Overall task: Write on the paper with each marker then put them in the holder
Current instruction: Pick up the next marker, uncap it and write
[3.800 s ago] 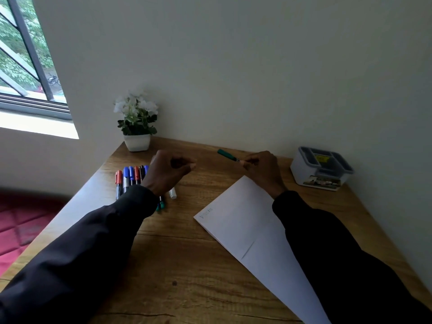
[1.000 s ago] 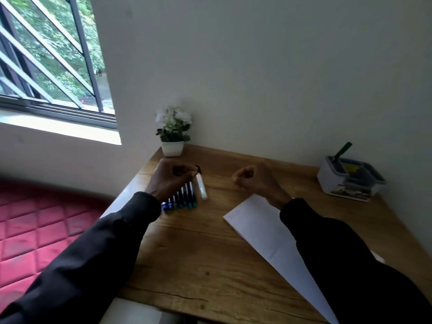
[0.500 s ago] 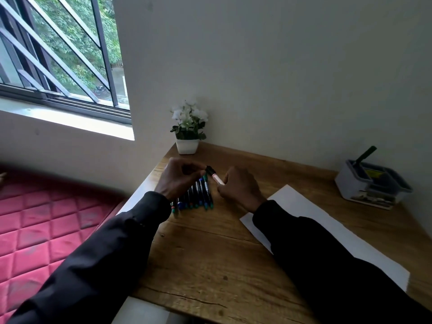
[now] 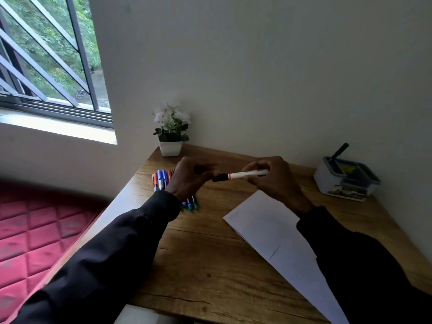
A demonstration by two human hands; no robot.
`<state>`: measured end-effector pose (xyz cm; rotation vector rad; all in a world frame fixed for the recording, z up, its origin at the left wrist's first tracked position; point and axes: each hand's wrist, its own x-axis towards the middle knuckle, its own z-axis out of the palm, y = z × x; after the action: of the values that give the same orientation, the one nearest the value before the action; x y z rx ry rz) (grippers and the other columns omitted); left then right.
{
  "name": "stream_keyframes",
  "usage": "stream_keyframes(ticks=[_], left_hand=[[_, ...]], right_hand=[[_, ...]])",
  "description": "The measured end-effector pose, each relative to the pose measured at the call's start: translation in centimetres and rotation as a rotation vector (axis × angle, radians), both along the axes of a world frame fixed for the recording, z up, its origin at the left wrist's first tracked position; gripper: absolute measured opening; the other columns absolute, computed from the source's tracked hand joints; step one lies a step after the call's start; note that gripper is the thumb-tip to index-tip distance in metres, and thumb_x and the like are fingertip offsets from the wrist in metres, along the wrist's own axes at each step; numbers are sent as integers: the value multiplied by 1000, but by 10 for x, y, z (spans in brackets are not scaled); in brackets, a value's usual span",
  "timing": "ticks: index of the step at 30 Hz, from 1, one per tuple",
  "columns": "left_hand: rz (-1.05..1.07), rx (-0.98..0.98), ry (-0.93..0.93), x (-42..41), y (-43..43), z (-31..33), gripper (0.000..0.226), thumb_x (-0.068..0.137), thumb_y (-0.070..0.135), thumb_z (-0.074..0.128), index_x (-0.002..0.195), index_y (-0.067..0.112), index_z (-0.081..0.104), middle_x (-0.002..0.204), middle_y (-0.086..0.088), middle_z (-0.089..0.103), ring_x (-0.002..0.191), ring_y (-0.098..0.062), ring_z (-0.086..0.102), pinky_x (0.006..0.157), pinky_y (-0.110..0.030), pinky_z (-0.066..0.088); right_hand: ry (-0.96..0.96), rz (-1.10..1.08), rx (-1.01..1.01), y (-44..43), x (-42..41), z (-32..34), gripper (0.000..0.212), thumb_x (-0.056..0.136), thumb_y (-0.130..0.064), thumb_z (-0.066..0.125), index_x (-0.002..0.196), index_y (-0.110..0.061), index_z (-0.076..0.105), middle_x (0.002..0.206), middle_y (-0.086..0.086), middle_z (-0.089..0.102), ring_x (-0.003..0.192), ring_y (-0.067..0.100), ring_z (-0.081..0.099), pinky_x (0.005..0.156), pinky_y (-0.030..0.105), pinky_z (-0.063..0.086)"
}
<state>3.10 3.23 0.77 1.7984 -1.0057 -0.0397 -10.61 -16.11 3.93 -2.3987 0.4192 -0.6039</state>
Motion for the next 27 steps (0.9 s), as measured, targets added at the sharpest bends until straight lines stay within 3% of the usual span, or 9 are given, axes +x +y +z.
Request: stream_keyframes(ticks=[3, 7, 9, 11, 14, 16, 19, 23, 27], left_hand=[[-96, 47, -41, -12, -12, 8, 23, 87, 22, 69, 110, 21, 71, 104, 10, 72, 93, 3, 66, 84, -25, 56], [-152, 20, -61, -25, -26, 15, 17, 87, 18, 68, 104, 20, 72, 97, 12, 72, 90, 1, 66, 81, -24, 55], [-164, -25, -49, -30, -31, 19, 17, 86, 17, 69, 103, 18, 73, 96, 11, 72, 89, 0, 67, 79, -22, 56], [-215, -50, -64, -37, -36, 24, 17, 86, 17, 70, 102, 16, 73, 96, 9, 72, 89, -2, 68, 78, -22, 56], [-281, -57, -85, -45, -42, 29, 17, 84, 19, 70, 100, 14, 73, 96, 2, 73, 88, -9, 70, 78, -32, 59], [-290, -39, -75, -46, -44, 31, 16, 83, 20, 70, 98, 15, 73, 95, 0, 74, 87, -12, 70, 78, -36, 59], [-307, -18, -67, -44, -44, 32, 13, 83, 15, 71, 96, 15, 74, 88, 5, 73, 83, -9, 70, 75, -27, 58], [-349, -5, -38, -44, -49, 33, 15, 84, 13, 71, 96, 6, 74, 89, -2, 74, 83, -13, 71, 75, -28, 59], [-354, 55, 8, -43, -59, 37, 13, 86, 9, 69, 96, 6, 74, 85, 2, 73, 78, -5, 69, 67, -15, 54]], right_hand=[[-97, -18, 108, -6, -20, 3, 23, 76, -8, 86, 95, -20, 82, 87, -4, 77, 71, 11, 72, 62, 27, 61], [-232, 66, 347, -8, -40, 9, 20, 78, -6, 85, 98, -9, 80, 87, 7, 78, 75, 24, 74, 65, 35, 64], [-283, 157, 622, -8, -47, 11, 22, 84, -15, 80, 102, -3, 77, 89, 15, 76, 77, 29, 69, 68, 39, 60], [-230, 236, 786, -4, -49, 12, 39, 85, -31, 75, 107, 2, 73, 88, 20, 72, 76, 32, 64, 62, 37, 56], [-181, 195, 811, 2, -45, 9, 50, 86, -47, 71, 100, 1, 73, 80, 22, 69, 66, 31, 63, 53, 32, 48], [-201, 183, 804, 0, -43, 8, 40, 96, -33, 65, 99, 6, 72, 78, 26, 69, 62, 30, 63, 53, 32, 46], [-176, 256, 791, -6, -44, 12, 27, 100, -10, 56, 103, 14, 69, 80, 31, 68, 64, 33, 63, 56, 32, 49], [-133, 363, 739, -13, -44, 19, 33, 94, -12, 57, 105, 17, 68, 78, 28, 68, 64, 31, 64, 57, 33, 51], [-124, 372, 713, -23, -41, 21, 27, 100, -3, 50, 101, 16, 68, 73, 24, 68, 60, 28, 64, 53, 31, 50]])
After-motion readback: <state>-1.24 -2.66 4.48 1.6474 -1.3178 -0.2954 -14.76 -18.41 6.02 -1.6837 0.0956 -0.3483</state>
